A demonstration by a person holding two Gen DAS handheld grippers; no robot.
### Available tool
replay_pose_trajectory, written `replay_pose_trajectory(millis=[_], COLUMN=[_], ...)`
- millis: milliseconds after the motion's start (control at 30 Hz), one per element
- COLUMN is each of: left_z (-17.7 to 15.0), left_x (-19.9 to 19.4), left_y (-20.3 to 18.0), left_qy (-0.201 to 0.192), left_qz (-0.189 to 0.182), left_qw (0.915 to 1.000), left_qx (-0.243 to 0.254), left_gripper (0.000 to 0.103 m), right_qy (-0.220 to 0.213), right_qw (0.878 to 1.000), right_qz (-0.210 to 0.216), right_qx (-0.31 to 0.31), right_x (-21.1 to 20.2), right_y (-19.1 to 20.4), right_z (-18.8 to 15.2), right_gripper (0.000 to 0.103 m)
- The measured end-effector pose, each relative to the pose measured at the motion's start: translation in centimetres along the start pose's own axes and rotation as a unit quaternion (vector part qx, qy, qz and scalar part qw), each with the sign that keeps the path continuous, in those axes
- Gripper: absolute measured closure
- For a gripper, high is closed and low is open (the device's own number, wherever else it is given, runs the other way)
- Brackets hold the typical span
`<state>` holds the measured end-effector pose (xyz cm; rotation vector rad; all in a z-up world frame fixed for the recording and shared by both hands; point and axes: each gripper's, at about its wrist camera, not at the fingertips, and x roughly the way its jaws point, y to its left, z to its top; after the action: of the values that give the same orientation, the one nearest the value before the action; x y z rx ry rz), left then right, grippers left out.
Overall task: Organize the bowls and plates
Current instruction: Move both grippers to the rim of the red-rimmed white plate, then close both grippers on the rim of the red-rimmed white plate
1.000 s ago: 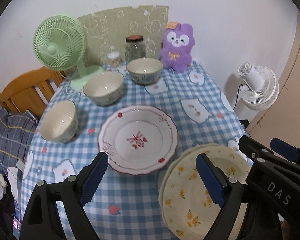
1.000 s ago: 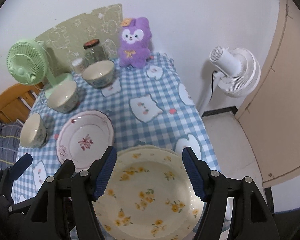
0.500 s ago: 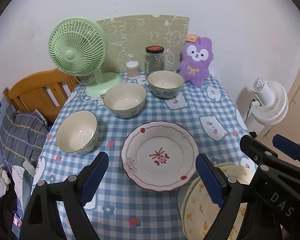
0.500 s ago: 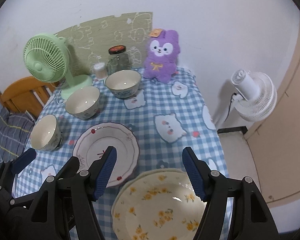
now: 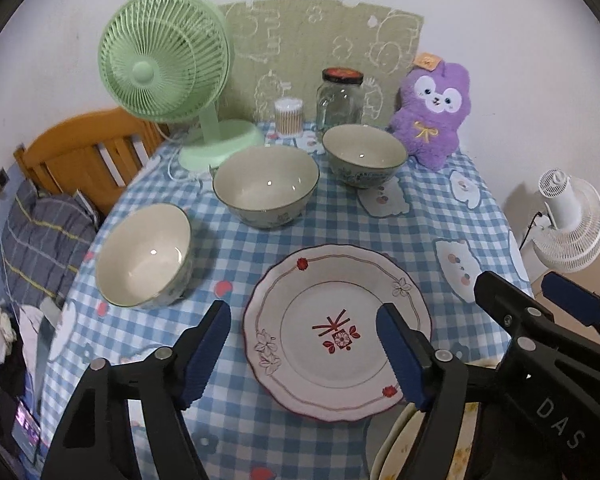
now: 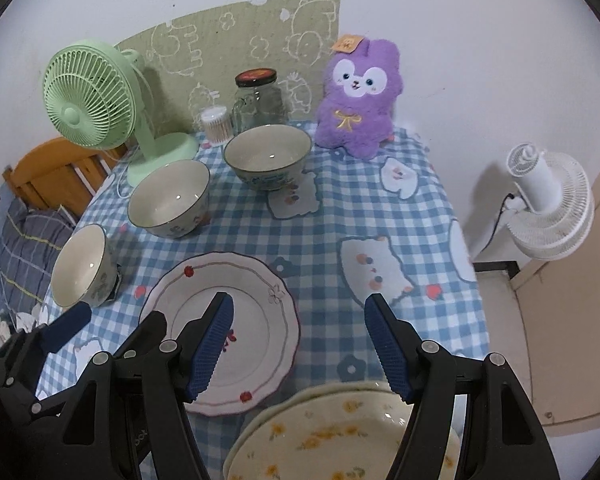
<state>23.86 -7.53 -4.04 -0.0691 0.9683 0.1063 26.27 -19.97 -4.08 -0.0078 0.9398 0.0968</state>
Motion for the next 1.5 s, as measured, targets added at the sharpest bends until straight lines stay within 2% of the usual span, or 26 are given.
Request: replay_pose_trajectory(millis=[533,800,1000,1167,1500], left_z=[-1.1,-2.0,-2.3,-2.5,-2.8], left_x=[6.7,8.7,9.4,10.2,10.8], left_y=[0.8,1.3,1.1,1.9,1.8], left_qy=[0.049,0.067,0.065,0.080,0.077], left_qz=[0.042,0.058,0.076,0.074,0.084], left_qw=[0.9973,0.9951,0.9944,0.9929,0.9924], left_qx=[-0.035,-0.043,-0.034,-0.049,-0.046], left_gripper=[0.037,0.038,0.039,0.048,0.052], right_qy=[0.054,0.076,0.088,0.098,0.111], right_qw=[0.998,0.997,0.995,0.994,0.993], right_qz=[0.025,0.029,0.031,0.033,0.032], right_qx=[-0.016,-0.019,-0.019,-0.023,-0.025], right_x=[7.8,10.1,11.4,12.1,13.6], right_y=[0.8,1.2,1.5,1.8,2.1], right_z=[-0.7,-1.2,-1.5,-1.5,-1.6], right_gripper=[0.031,0.031,0.032,0.032,0.045])
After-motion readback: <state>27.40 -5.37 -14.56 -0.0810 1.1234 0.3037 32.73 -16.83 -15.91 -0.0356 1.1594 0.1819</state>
